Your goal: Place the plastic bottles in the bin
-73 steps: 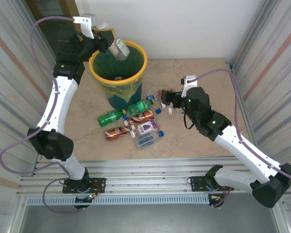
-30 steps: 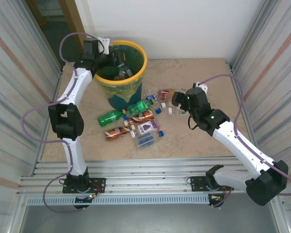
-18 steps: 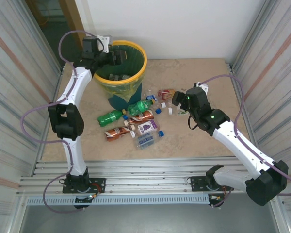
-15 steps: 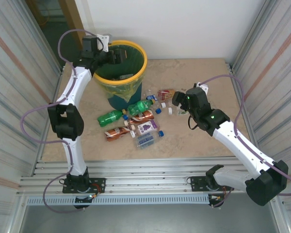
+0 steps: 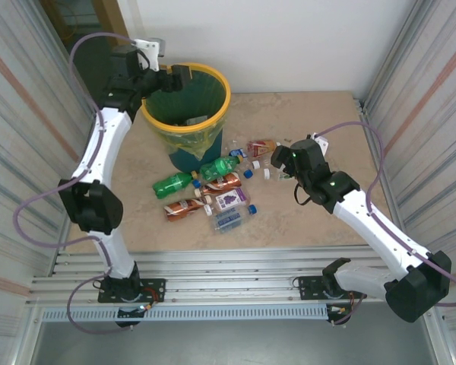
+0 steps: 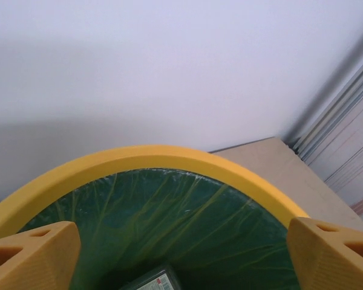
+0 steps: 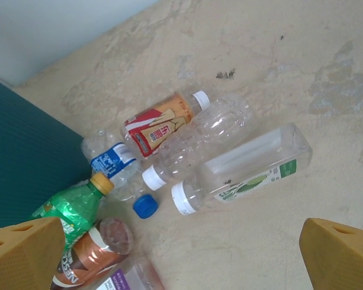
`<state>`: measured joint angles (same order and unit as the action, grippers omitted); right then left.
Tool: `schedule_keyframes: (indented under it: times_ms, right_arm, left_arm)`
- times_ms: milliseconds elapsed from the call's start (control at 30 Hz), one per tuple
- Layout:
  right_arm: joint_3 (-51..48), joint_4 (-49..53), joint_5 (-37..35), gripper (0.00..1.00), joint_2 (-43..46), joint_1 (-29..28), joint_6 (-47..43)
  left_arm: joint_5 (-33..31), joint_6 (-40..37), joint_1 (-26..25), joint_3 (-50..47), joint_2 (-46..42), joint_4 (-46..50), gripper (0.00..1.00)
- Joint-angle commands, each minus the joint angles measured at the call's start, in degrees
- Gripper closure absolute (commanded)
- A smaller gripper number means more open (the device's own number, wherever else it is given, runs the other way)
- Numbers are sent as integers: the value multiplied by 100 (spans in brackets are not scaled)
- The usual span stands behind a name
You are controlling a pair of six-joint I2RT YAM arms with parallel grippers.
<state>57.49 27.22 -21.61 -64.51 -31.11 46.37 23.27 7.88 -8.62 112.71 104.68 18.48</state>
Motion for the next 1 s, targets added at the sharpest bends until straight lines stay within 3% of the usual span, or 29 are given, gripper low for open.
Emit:
schedule_keyframes:
  times_ms: [0, 633, 967]
  right_arm:
    - [-114, 223, 95, 2, -87, -76, 538]
    - [112, 872, 29, 2, -1095, -1260, 1665]
    - [236, 915, 383, 2, -1562, -1780, 2223]
  left_arm:
    - [-177, -181, 27, -289, -521, -235, 11]
    - [-824, -94, 27, -3061, -2970, -885, 5]
    - [-1060, 66, 27, -3790, -3565, -880, 2]
